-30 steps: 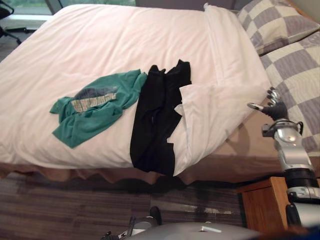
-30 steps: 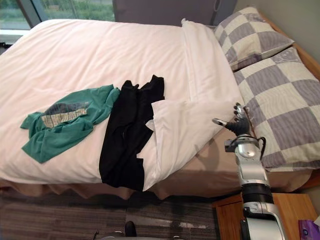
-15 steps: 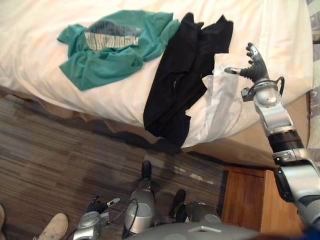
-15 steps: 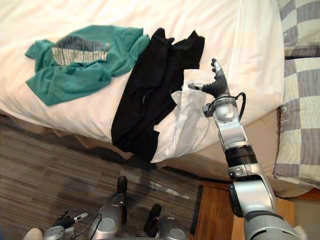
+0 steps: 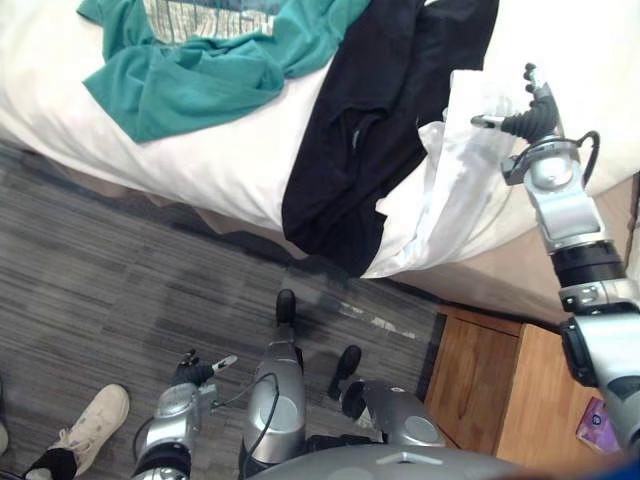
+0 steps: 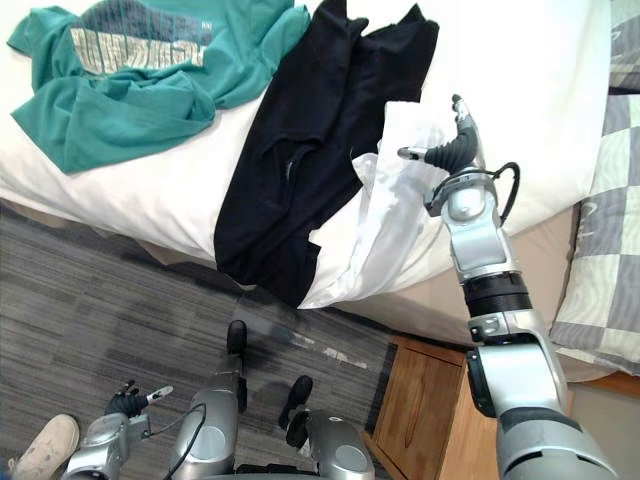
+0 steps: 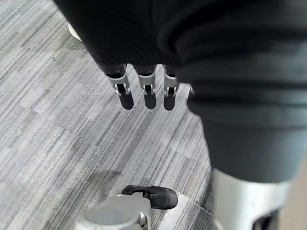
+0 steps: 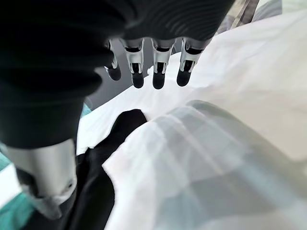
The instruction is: Tidy the bed and pick cloth on bed and put in laundry
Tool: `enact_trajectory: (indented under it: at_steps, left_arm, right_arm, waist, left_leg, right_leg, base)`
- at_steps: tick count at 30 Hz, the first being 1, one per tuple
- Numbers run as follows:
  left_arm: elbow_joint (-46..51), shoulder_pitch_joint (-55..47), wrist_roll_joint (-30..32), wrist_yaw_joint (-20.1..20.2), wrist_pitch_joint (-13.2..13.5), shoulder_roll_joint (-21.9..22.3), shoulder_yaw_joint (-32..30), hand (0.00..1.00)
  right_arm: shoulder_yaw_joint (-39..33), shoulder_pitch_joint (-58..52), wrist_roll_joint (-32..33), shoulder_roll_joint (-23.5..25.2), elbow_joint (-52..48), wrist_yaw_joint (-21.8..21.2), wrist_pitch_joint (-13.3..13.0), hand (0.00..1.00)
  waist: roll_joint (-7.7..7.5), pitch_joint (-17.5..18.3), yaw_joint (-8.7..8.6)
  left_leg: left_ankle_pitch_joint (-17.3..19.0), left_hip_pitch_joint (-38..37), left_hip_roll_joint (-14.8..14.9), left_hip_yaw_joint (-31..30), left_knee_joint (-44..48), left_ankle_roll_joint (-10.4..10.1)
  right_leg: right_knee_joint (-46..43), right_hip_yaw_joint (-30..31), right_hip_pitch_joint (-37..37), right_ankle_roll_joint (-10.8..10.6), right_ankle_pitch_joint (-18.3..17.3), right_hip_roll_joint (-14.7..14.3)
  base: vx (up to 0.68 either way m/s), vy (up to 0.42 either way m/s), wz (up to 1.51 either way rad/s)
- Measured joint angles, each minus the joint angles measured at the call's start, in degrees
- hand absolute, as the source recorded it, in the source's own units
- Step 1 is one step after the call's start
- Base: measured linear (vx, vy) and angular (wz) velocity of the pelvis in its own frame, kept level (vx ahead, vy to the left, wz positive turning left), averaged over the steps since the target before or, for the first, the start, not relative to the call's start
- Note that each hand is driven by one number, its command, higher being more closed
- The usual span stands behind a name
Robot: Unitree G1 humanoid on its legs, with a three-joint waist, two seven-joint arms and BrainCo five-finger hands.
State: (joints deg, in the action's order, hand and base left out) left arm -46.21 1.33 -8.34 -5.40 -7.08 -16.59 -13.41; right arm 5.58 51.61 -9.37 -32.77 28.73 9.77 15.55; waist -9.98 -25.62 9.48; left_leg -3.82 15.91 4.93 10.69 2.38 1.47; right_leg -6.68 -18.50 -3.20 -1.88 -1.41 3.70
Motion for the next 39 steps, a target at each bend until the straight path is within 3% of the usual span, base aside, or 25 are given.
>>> enact_trajectory:
  at_steps: [2,3,8,15,21,28,30,33,34,39]
  left_arm:
    - [-0.01,1.9,-0.13,0.01,-0.43,0.22,0.23,0.0]
    - [0.02,2.5,-0.18,0.02,-0.65,0.23,0.76,0.0]
    - [-0.01,4.24,-2.37,0.01,-1.32,0.54,4.38,0.0]
    - [0.01,4.93,-4.64,0.07,-1.44,0.55,6.78,0.0]
    - [0.62,5.63,-4.67,0.2,-2.25,1.87,6.78,0.0]
    - [2.73,5.45,-4.5,0.05,-4.0,1.62,6.71,0.0]
    - [2.73,5.07,-4.41,0.02,-4.87,0.81,6.68,0.0]
    - [2.68,4.04,-4.39,0.01,-5.29,0.51,6.68,0.0]
    - [2.68,3.78,-4.38,0.01,-5.32,0.52,6.69,0.0]
    - [2.57,0.57,-4.33,0.0,-5.25,0.53,6.69,0.0]
  right_arm:
    - [1.83,2.49,-2.81,-2.04,1.46,-2.18,0.7,0.0]
    - [2.52,3.37,-3.73,-3.31,2.09,-3.51,0.97,1.0]
    - [5.86,5.62,-7.78,-7.41,5.68,-11.43,2.76,1.0]
    - [7.48,8.95,-5.11,-9.1,8.48,-10.71,3.01,1.0]
    - [5.84,5.8,0.3,-9.1,6.14,-7.88,0.67,1.0]
    - [-1.73,-9.4,4.11,-7.52,-5.53,-5.23,-0.81,1.0]
    - [-5.06,-15.49,4.8,-4.43,-8.27,-4.38,-1.57,1.0]
    - [-7.99,-23.09,6.4,-0.82,-10.2,-2.74,-2.61,1.0]
    - [-8.61,-24.99,6.84,-0.14,-10.55,-2.36,-2.86,0.0]
    - [-12.58,-35.94,9.4,6.85,-12.13,3.11,-7.32,0.0]
  waist:
    - [1.04,-0.69,-0.07]
    - [1.48,-0.97,0.02]
    - [4.15,-2.58,0.2]
    - [4.54,-2.76,-0.59]
    - [4.73,-2.62,-1.12]
    - [3.97,-2.13,-2.56]
    - [2.31,-1.07,-2.95]
    - [1.14,0.1,-4.05]
    - [0.89,0.46,-4.1]
    - [-0.12,3.65,-5.7]
  left_leg:
    - [0.0,1.81,0.14,-0.15,0.74,0.0]
    - [-0.11,2.48,0.18,-0.19,0.79,0.12]
    - [-1.27,5.87,-0.55,-0.31,0.65,0.7]
    - [-2.03,7.11,-1.55,-0.23,0.52,0.69]
    - [-3.08,7.02,-1.22,0.07,-0.25,0.07]
    - [-2.87,2.61,-0.5,2.12,-0.3,-0.18]
    - [-2.7,1.72,0.07,4.01,-0.39,-0.37]
    - [-2.52,0.06,0.68,5.09,-0.8,-0.51]
    - [-2.1,-0.59,0.74,5.7,-1.22,-0.88]
    - [-2.24,-3.22,0.61,8.52,-3.7,-0.7]
  right_leg:
    - [-0.11,0.13,-1.39,0.0,0.0,-0.08]
    - [-0.25,0.14,-2.13,0.0,0.0,-0.07]
    - [-1.82,0.05,-6.29,0.59,-0.97,0.73]
    - [-2.33,-0.1,-7.53,1.18,-3.68,1.75]
    - [-2.41,0.21,-7.84,1.25,-4.64,1.48]
    - [-2.2,2.36,-4.22,0.32,-3.95,1.17]
    - [-1.61,3.85,-4.07,-0.15,-3.39,0.93]
    - [-0.39,5.43,-2.7,-0.12,-2.3,0.43]
    - [-0.12,5.66,-2.38,-0.11,-2.18,0.37]
    - [0.98,7.28,-1.54,0.07,-2.46,0.57]
  base:
    - [0.0,0.0,0.0]
    - [0.0,0.0,0.0]
    - [0.01,0.001,0.01]
    - [0.03,-0.023,0.04]
    - [0.0,-0.048,-0.02]
    - [0.0,-0.012,-0.13]
    - [-0.03,-0.001,-0.4]
    - [-0.03,-0.006,-0.3]
    - [-0.04,0.008,-0.35]
    - [-0.03,-0.001,-0.25]
